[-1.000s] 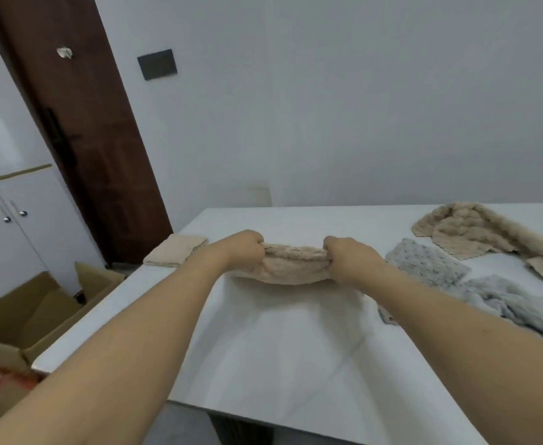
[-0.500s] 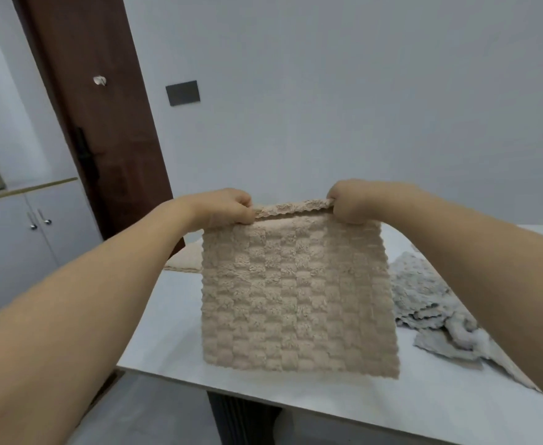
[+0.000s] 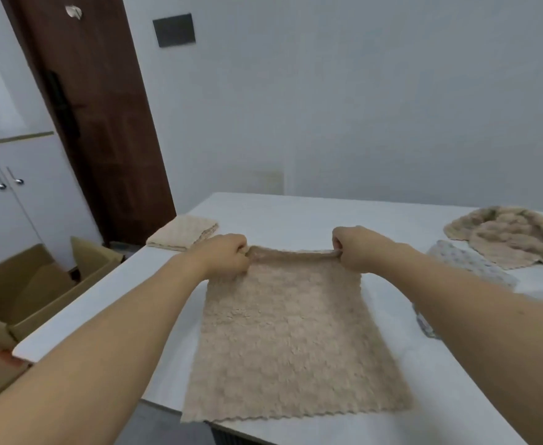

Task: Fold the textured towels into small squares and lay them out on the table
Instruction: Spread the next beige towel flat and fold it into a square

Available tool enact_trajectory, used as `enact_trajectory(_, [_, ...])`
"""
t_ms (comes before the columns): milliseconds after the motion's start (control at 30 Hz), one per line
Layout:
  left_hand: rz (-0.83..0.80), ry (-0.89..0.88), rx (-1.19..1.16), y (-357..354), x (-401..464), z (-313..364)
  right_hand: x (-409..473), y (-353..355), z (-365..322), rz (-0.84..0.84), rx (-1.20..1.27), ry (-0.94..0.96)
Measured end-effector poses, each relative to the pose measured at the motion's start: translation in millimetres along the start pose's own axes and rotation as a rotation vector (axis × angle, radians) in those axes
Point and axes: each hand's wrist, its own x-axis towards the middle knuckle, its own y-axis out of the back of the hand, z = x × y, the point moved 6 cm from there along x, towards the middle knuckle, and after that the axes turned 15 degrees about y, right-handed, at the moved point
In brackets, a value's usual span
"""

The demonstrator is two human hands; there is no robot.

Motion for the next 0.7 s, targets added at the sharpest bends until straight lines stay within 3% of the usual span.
enact_trajectory(100, [0.223,-0.022,0.115,5,25,-1,25,-4,7,0.093,-0.059,-0.031])
enact_trajectory(267, [0.448,-0.055,0.069,32,59,1,52,20,16,0.315,-0.122,-0.052])
enact_trajectory(467, [0.535,-0.065,0.225,36,61,2,46,25,11,0.406,-0.106,0.007])
enact_trajectory(700, [0.637,-0.182,-0.024,-28,-12,-27,-19,-35,-9,0.425,-0.138,0.22])
